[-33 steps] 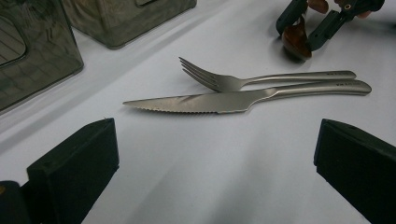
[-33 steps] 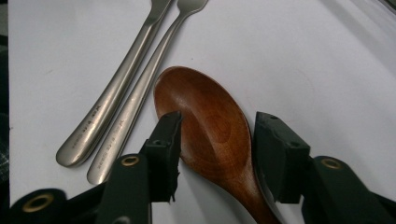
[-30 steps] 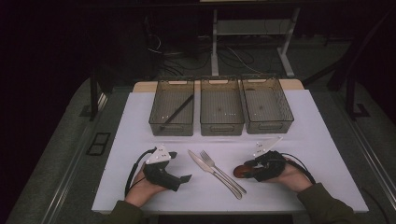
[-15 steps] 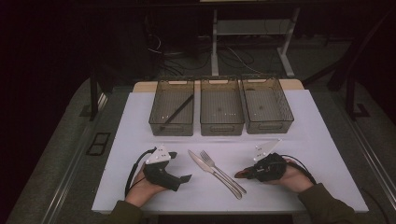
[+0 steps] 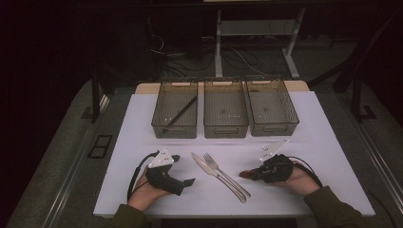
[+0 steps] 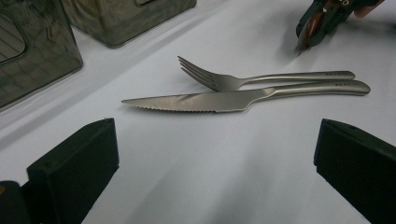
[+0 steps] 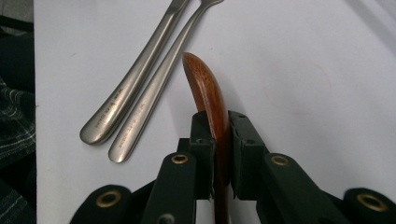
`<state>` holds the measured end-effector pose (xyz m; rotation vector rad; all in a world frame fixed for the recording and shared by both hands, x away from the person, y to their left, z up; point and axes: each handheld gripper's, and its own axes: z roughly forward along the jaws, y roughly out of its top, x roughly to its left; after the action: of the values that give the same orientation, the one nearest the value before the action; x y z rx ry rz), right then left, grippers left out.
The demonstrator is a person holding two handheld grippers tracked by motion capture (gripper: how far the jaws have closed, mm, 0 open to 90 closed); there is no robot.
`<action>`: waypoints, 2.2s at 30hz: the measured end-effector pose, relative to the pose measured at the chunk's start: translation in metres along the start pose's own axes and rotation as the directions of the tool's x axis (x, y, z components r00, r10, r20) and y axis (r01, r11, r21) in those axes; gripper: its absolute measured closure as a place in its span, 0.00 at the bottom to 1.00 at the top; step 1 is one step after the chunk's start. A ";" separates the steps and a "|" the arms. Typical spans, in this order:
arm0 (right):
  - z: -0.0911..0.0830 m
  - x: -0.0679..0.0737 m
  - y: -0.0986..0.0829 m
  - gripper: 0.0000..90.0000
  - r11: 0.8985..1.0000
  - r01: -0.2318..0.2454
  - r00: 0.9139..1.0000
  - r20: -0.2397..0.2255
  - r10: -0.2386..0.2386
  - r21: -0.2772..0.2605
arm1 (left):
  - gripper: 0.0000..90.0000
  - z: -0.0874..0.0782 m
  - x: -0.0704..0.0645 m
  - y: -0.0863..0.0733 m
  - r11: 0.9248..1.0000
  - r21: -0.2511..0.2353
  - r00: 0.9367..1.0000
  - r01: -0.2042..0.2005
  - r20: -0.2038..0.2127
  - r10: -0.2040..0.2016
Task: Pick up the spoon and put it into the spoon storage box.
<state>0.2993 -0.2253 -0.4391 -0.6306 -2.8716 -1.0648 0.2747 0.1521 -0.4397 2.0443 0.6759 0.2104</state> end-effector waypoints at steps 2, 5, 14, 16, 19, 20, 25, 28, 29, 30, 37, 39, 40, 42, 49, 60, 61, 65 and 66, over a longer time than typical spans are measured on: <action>-0.001 -0.002 0.000 0.88 1.000 0.008 1.000 0.016 -0.008 0.003 | 0.00 -0.001 -0.001 0.000 1.000 0.004 1.000 -0.005 -0.005 0.005; -0.003 -0.002 0.001 0.89 0.999 -0.042 0.999 0.019 0.043 -0.014 | 0.00 -0.003 -0.002 0.000 1.000 -0.003 1.000 0.000 -0.006 0.000; -0.012 -0.007 0.006 0.89 0.995 -0.080 0.996 0.040 0.082 -0.058 | 0.00 -0.006 -0.003 -0.002 1.000 -0.004 1.000 -0.014 -0.008 0.014; -0.014 -0.008 0.008 0.88 0.994 -0.092 0.994 0.048 0.095 -0.067 | 0.00 -0.007 -0.002 -0.002 1.000 -0.013 1.000 -0.015 -0.007 0.015; -0.017 -0.011 0.012 0.89 0.992 -0.095 0.993 0.058 0.100 -0.086 | 0.00 -0.007 -0.001 -0.002 1.000 -0.017 1.000 -0.025 -0.006 0.025; -0.018 -0.011 0.014 0.88 0.991 -0.101 0.992 0.063 0.106 -0.088 | 0.00 -0.008 -0.001 -0.002 0.999 -0.016 1.000 -0.029 -0.005 0.029; -0.023 -0.019 0.019 0.89 0.985 -0.126 0.988 0.074 0.136 -0.121 | 0.00 -0.007 0.001 -0.002 0.999 -0.014 0.999 -0.042 -0.003 0.042; -0.026 -0.024 0.023 0.89 0.980 -0.142 0.984 0.083 0.155 -0.136 | 0.00 -0.006 0.002 -0.002 0.999 -0.014 0.999 -0.042 0.001 0.042; -0.027 -0.026 0.024 0.89 0.978 -0.151 0.983 0.086 0.165 -0.144 | 0.00 -0.006 0.002 -0.002 0.999 -0.012 0.999 -0.044 0.001 0.044; -0.029 -0.027 0.024 0.89 0.976 -0.161 0.981 0.087 0.175 -0.148 | 0.00 -0.005 0.002 -0.002 0.999 -0.013 0.999 -0.043 0.002 0.043; -0.035 -0.037 0.033 0.89 0.964 -0.189 0.971 0.108 0.212 -0.189 | 0.00 -0.005 0.001 -0.002 0.999 -0.007 0.999 -0.054 0.004 0.054; -0.037 -0.038 0.037 0.89 0.960 -0.193 0.969 0.112 0.218 -0.201 | 0.00 -0.005 0.001 -0.002 0.999 -0.010 0.999 -0.051 0.004 0.051; -0.038 -0.039 0.038 0.89 0.959 -0.194 0.968 0.117 0.221 -0.206 | 0.00 -0.005 0.001 -0.002 0.999 -0.009 0.999 -0.052 0.003 0.052; -0.040 -0.041 0.042 0.88 0.956 -0.195 0.966 0.123 0.225 -0.219 | 0.00 -0.005 0.001 -0.002 0.999 -0.011 0.999 -0.049 0.003 0.049; -0.046 -0.046 0.057 0.89 0.947 -0.200 0.960 0.142 0.241 -0.253 | 0.00 -0.004 -0.001 -0.002 0.998 -0.008 0.998 -0.055 0.005 0.055; -0.047 -0.060 0.088 0.89 0.937 -0.201 0.951 0.174 0.257 -0.285 | 0.00 -0.004 -0.002 -0.002 0.998 -0.009 0.998 -0.057 0.004 0.057; -0.047 -0.061 0.092 0.89 0.937 -0.203 0.949 0.178 0.259 -0.283 | 0.00 -0.004 -0.002 -0.002 0.998 -0.009 0.998 -0.059 0.005 0.060; -0.045 -0.069 0.102 0.89 0.935 -0.219 0.942 0.189 0.277 -0.278 | 0.00 -0.004 -0.002 -0.001 0.998 -0.008 0.998 -0.063 0.006 0.063; -0.044 -0.071 0.104 0.89 0.935 -0.221 0.941 0.191 0.279 -0.278 | 0.00 -0.004 -0.002 -0.001 0.998 -0.008 0.998 -0.063 0.006 0.063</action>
<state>0.3985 -0.2075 -0.3516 -1.1742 -2.7454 -1.4089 0.2710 0.1540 -0.4385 2.0601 0.6066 0.2425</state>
